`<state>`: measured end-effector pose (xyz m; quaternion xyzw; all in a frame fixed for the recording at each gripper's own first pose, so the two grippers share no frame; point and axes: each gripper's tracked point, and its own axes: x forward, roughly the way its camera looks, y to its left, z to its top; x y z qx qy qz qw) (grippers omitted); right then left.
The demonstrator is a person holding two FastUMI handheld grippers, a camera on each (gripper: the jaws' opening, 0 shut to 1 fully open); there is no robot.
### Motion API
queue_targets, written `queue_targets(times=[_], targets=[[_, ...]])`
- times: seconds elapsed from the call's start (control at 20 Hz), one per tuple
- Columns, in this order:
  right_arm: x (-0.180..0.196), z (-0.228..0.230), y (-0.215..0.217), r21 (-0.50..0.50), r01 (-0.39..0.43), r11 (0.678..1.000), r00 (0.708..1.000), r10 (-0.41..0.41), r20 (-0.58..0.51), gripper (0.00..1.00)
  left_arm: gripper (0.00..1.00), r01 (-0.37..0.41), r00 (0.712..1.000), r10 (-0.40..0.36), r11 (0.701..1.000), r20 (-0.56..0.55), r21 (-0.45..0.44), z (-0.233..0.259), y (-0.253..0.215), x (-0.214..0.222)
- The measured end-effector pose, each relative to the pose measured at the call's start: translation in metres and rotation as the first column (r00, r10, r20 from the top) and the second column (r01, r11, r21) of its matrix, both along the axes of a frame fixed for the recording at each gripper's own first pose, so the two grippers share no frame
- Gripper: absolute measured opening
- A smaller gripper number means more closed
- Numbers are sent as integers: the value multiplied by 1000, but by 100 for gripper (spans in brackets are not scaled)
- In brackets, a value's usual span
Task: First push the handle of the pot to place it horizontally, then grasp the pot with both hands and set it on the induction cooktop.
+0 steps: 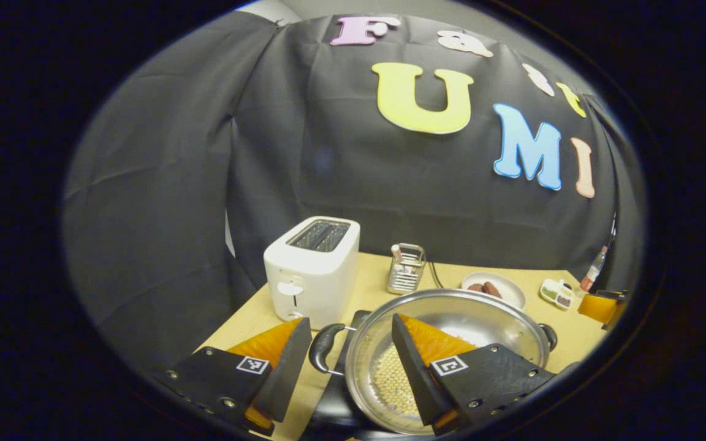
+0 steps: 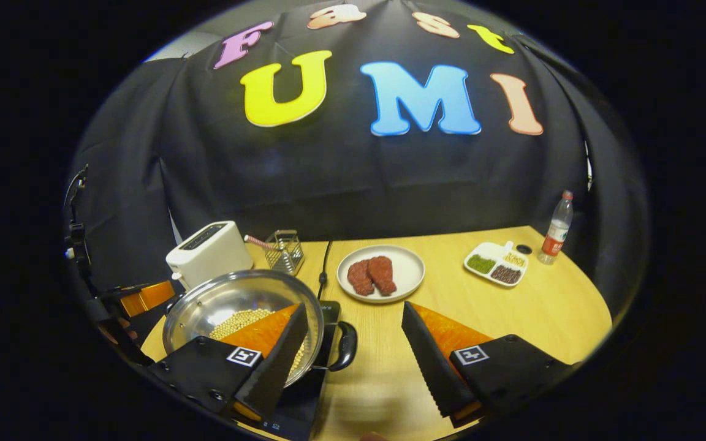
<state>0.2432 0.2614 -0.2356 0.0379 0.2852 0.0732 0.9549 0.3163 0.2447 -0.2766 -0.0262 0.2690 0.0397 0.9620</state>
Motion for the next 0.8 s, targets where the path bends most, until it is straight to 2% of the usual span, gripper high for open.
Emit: queue_targets(times=[0.05,0.1,0.25,0.3,0.5,0.55,0.6,0.8], targets=[[-3,11,-13,-7,6,1000,999,-6,31,98,77,4,1000,-4,1000,23,6,14,-10,-4],[-6,24,-28,-24,14,1000,998,-13,66,98,80,11,999,-12,1000,46,11,29,-21,-9],[-22,58,-76,-76,40,996,986,-27,167,98,80,39,994,-40,999,106,15,63,-67,-29],[-30,67,-90,-84,42,996,982,-26,185,98,77,47,991,-49,999,121,16,73,-83,-36],[-66,104,-147,-84,54,995,968,-31,251,98,77,74,979,-75,997,190,13,117,-147,-76],[-76,112,-159,-84,55,995,965,-31,262,98,80,78,975,-78,997,207,5,128,-161,-89],[-86,119,-171,-86,52,995,962,-26,271,98,77,84,971,-81,996,224,-3,140,-177,-100],[-129,143,-217,-98,51,994,949,-18,315,98,77,103,950,-103,995,295,14,184,-222,-145]])
